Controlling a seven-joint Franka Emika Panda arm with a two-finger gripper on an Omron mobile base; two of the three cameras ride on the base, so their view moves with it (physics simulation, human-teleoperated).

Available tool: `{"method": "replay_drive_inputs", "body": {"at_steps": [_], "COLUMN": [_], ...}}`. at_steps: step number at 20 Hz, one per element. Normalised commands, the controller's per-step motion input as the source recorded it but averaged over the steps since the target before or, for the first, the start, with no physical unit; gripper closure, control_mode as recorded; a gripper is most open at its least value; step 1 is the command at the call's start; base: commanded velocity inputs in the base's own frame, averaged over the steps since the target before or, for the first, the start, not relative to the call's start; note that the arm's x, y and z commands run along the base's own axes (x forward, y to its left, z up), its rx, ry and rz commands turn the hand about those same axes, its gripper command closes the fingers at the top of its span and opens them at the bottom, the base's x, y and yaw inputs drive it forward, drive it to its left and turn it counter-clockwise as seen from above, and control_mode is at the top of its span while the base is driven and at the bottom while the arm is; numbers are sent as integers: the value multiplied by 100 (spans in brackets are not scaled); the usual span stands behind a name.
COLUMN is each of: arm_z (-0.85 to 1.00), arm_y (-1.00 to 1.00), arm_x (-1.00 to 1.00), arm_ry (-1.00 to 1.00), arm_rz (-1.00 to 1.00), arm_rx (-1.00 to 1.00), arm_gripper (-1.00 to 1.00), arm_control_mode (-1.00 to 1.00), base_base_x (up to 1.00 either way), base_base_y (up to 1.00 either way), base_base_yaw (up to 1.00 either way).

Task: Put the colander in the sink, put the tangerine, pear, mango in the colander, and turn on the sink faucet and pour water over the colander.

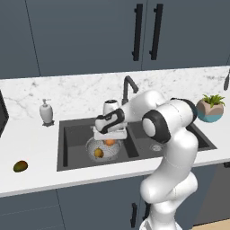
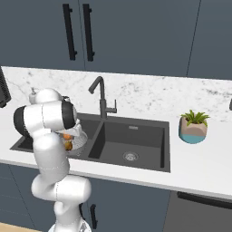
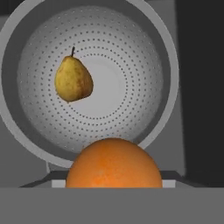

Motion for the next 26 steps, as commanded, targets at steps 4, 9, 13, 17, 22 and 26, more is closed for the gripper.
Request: {"method": "replay_drive_inputs", "body": {"at_steps": [4,9,13,17,22,26], "arm_z": [-34,-32,-41,-36,-22,-18], "arm_y": [8,17,14,0,-4,-1], "arm_x": [42,34,10,2,-3,7], "arm_ry": [1,1,0,0,0,0], "arm_rz": [-1,0,0,0,0,0], "arm_rx": [0,0,0,0,0,0], "arm_gripper": [100,100,100,-100,-100,-100], "arm_control_mode": [-100,-100,-100,-100,-100,-100], "base_base_x": [0,0,0,0,0,0], "base_base_y": [0,0,0,0,0,0], "base_base_yaw": [0,0,0,0,0,0]}}
